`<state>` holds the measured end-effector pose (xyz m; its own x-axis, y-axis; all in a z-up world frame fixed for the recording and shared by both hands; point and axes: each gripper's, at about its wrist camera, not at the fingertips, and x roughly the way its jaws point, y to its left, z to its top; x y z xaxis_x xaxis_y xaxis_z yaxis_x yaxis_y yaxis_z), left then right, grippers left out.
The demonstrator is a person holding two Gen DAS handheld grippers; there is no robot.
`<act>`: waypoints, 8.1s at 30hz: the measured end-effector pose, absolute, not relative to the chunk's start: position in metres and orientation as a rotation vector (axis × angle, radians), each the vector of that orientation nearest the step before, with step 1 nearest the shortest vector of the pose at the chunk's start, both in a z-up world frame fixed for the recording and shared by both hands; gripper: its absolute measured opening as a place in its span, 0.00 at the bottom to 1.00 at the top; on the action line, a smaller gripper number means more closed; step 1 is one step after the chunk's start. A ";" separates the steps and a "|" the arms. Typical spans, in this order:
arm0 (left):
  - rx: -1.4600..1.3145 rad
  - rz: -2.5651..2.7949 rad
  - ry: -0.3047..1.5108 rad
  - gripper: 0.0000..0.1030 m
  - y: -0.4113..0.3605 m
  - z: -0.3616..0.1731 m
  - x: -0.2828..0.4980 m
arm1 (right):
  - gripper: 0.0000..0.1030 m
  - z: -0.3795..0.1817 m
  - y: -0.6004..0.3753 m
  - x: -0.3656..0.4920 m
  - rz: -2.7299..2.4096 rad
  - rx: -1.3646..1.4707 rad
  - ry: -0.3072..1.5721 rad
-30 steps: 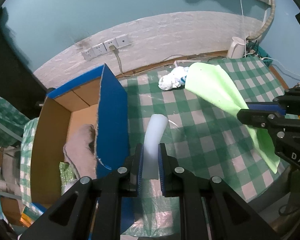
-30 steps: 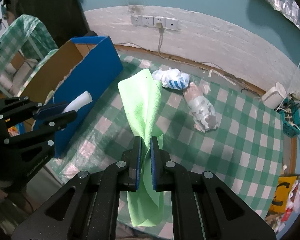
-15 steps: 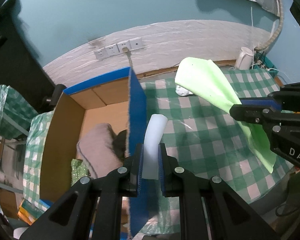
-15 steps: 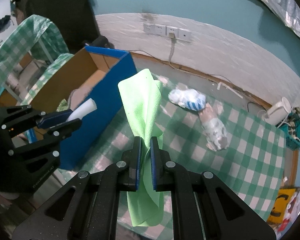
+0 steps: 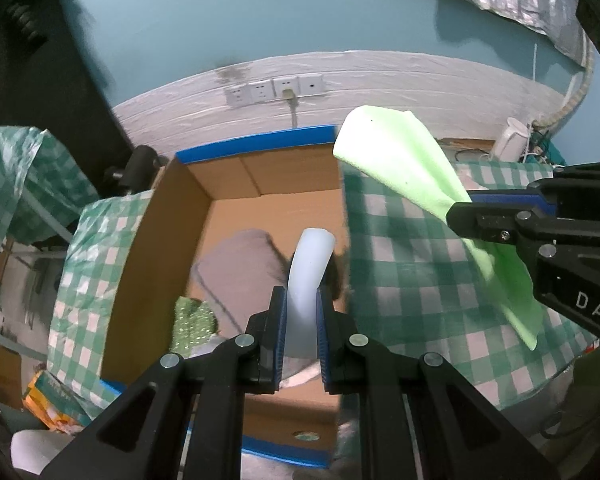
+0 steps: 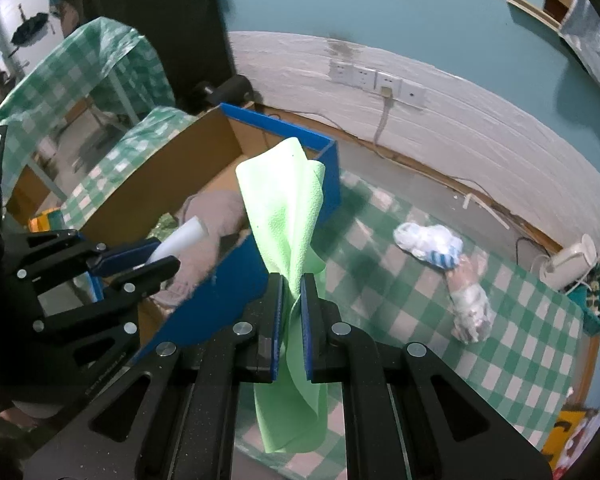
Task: Organize soft objects
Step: 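Lift the foam tube with the left tool while the right tool carries the lime cloth to the box, then open the left tool over the box while the right tool releases the lime cloth inside, then move both tools back to the table toward the two wrapped bundles, then grasp the white-and-blue bundle with the left tool while the right tool grasps the plastic-wrapped bundle, then carry the white-and-blue bundle with the left tool while the right tool carries the wrapped bundle to the box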
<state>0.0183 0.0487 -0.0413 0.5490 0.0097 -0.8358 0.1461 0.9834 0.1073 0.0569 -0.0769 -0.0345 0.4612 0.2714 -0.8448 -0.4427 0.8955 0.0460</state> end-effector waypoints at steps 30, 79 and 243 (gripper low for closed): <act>0.079 0.117 1.060 0.17 0.152 -0.071 0.022 | 0.08 -0.074 0.055 0.099 0.551 -0.227 1.103; 0.209 -0.023 0.959 0.62 0.054 -0.039 0.014 | 0.56 -0.053 -0.097 0.065 0.293 -0.165 1.047; 0.440 -0.304 0.923 0.44 -0.082 -0.039 0.021 | 0.44 -0.054 -0.238 0.029 0.165 -0.012 1.068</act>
<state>0.0214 -0.0824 -0.0395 0.5709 -0.0650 -0.8184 0.4340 0.8701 0.2337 0.0286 -0.2378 -0.0539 0.4711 0.1291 -0.8726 -0.1410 0.9875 0.0699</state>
